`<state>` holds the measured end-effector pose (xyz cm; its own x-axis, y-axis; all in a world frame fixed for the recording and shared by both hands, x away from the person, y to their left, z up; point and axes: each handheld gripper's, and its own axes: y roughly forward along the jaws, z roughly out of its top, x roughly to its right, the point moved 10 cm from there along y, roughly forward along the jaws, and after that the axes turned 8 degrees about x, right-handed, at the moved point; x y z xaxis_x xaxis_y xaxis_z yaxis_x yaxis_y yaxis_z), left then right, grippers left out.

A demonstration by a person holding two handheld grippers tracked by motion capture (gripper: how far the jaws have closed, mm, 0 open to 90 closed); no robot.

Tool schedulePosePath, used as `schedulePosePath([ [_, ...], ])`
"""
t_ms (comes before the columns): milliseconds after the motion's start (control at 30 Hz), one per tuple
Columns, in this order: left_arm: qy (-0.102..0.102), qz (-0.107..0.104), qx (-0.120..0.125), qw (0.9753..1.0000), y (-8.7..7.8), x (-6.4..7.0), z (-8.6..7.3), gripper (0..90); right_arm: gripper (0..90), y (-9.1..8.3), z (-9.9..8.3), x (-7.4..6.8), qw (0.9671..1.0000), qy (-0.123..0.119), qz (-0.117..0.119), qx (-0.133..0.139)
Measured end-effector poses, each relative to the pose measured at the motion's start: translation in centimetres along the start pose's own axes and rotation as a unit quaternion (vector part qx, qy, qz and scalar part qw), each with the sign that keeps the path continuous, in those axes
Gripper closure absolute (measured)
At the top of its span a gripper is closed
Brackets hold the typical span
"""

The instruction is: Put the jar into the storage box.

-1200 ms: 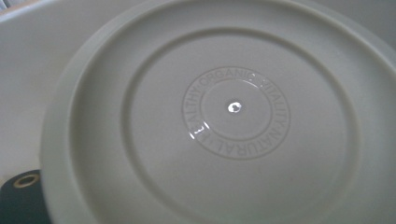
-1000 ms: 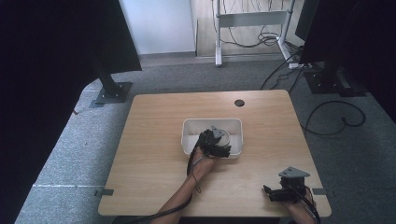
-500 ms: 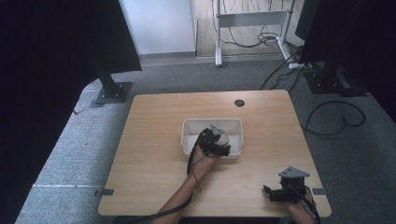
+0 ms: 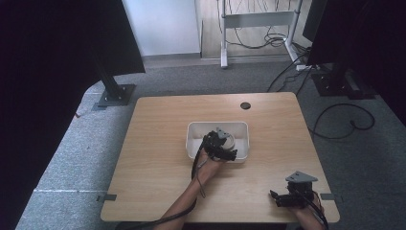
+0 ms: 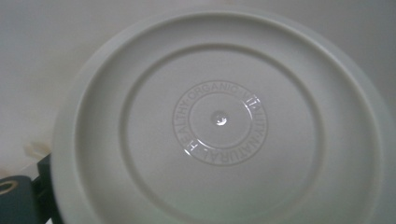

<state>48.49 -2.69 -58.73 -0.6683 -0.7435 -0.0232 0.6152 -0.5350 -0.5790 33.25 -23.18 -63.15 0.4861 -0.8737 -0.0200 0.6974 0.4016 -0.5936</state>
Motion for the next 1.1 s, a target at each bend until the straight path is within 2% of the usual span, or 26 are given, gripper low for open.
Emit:
schedulePosePath([
  [667,-0.002,-0.015,0.016,0.9998,-1.7,0.0,0.8,3.7,0.0,0.0,0.0,0.0,1.0000,0.000,0.000,-0.001],
  [1100,-0.001,-0.028,0.033,0.9991,-3.5,0.0,1.2,4.1,0.0,0.0,0.0,0.0,1.0000,-0.001,0.000,0.000],
])
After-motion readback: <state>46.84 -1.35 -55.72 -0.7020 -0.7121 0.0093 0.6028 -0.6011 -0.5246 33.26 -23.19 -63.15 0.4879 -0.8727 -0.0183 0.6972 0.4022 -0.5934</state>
